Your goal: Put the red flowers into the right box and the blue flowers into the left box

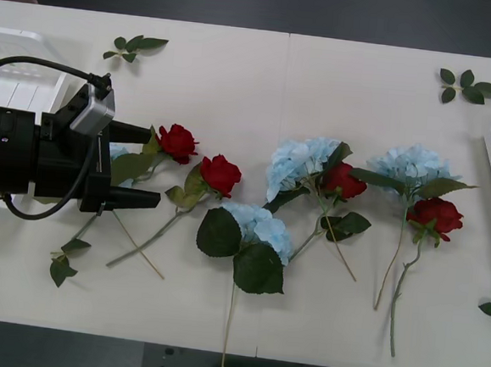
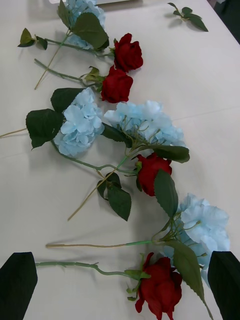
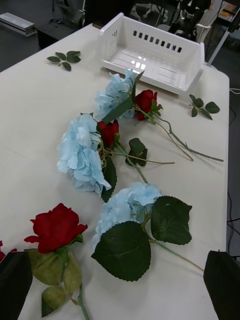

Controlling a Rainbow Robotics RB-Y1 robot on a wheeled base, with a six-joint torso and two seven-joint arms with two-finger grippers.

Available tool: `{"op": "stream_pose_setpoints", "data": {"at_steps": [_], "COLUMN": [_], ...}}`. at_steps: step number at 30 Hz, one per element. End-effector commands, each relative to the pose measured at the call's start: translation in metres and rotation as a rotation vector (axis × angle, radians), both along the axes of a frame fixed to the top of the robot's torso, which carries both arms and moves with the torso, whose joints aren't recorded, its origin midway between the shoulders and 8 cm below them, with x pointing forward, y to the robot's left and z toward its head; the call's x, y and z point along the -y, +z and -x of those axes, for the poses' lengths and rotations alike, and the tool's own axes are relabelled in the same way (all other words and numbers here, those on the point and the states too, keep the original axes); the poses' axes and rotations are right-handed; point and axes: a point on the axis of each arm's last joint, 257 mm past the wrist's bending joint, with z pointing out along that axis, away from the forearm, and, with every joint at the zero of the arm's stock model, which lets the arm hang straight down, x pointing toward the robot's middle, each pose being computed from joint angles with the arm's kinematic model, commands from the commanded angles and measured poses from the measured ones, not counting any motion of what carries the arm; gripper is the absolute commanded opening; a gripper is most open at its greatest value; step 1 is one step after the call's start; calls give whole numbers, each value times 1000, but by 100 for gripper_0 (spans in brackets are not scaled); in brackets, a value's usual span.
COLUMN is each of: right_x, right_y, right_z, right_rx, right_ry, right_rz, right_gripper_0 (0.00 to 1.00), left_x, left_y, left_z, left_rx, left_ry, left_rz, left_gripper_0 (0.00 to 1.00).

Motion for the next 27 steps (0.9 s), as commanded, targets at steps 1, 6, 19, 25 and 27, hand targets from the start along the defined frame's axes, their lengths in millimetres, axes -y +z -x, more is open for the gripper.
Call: {"op": "stream_pose_setpoints", "data": {"at_steps": [1,6,19,25,27], "right_x": [3,2,27,30,31], "right_y": [8,-6,-23,-40,-44], "right_z": [-1,3,-20,-23,-24], "right_rx": [11,-33,-128,-341,-393], "right_ry": [-6,-7,-196,-430,-495], "right_rz": [24,5,75,-27,-57], "right_gripper_0": [100,100,100,100,100], "left_x": [14,17,-22,-44,-50], "left_y": [-9,12,33,11,6], "left_z": [12,20,34,39,37], "left_rx": [-13,-68,-412,-574,-606], "left_ry": [-34,-47,220,471,538], "left_rz": [43,130,107,98,109], "left_gripper_0": [100,100,100,100,100]}}
